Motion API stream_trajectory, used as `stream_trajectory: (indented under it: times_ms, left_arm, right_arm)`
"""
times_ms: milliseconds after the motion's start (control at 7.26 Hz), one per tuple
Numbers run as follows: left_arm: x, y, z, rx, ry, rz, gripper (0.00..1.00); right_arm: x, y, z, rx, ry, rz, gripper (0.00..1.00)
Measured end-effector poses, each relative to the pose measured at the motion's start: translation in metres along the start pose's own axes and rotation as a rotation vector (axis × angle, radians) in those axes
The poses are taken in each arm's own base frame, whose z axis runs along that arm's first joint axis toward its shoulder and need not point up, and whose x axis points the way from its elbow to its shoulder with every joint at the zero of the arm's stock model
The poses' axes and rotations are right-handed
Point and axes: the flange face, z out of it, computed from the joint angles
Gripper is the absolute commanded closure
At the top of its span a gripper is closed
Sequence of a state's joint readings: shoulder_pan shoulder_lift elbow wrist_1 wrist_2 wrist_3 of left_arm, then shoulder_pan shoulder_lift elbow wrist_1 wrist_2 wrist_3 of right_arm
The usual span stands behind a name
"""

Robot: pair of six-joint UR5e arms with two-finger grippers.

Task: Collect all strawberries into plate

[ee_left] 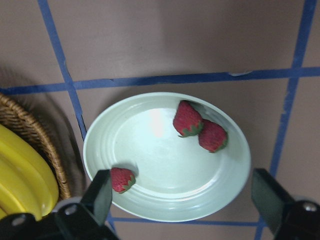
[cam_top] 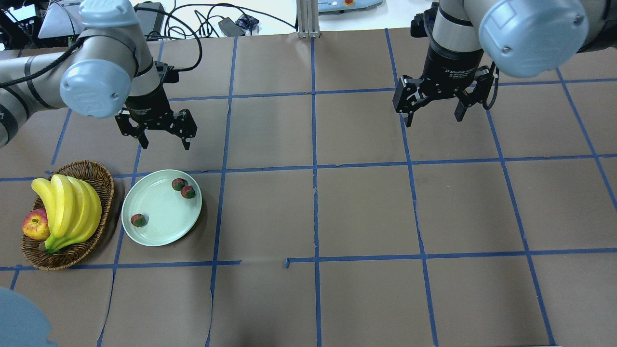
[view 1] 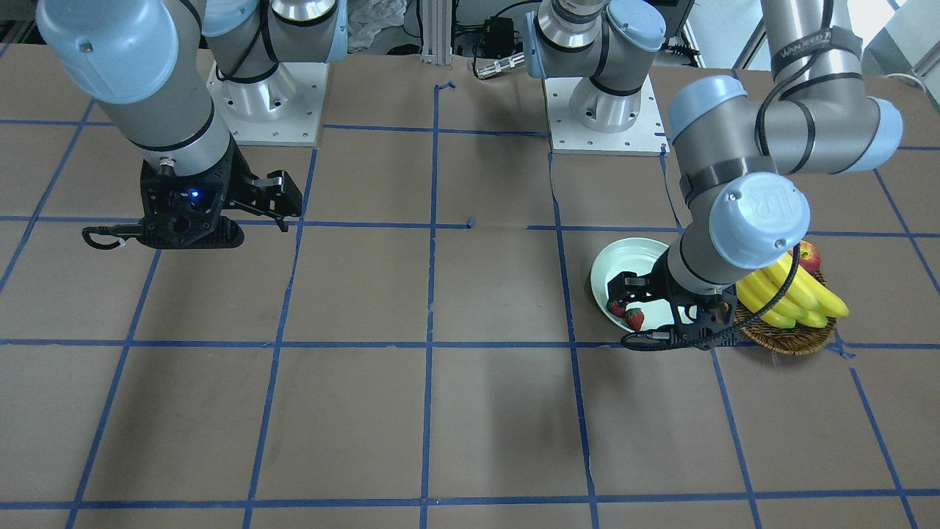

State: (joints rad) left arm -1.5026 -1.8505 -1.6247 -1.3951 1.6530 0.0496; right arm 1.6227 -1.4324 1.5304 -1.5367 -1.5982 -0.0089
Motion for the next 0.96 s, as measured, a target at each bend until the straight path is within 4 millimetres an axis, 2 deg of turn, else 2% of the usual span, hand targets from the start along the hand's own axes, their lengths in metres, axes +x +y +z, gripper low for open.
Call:
stream_trajectory:
  times_ms: [275, 551, 826, 964]
  left_arm:
    - [0.037, 0.030, -0.051, 0.070, 0.022, -0.019, 0.00]
    - [0.068, 0.076, -0.081, 0.039, 0.012, 0.014, 0.00]
    - [0.077, 0.104, -0.098, 0.023, 0.013, 0.027, 0.00]
    - [0.077, 0.112, -0.103, 0.018, 0.014, 0.028, 0.00]
  right_arm:
    - [-0.002, 0.001, -0.002, 0.004, -0.001, -0.001, 0.00]
    - [-0.002, 0.002, -0.004, 0.007, 0.000, -0.003, 0.00]
    - [-0.002, 0.006, -0.010, 0.018, 0.000, -0.003, 0.00]
    - [-0.002, 0.008, -0.013, 0.023, 0.000, -0.003, 0.00]
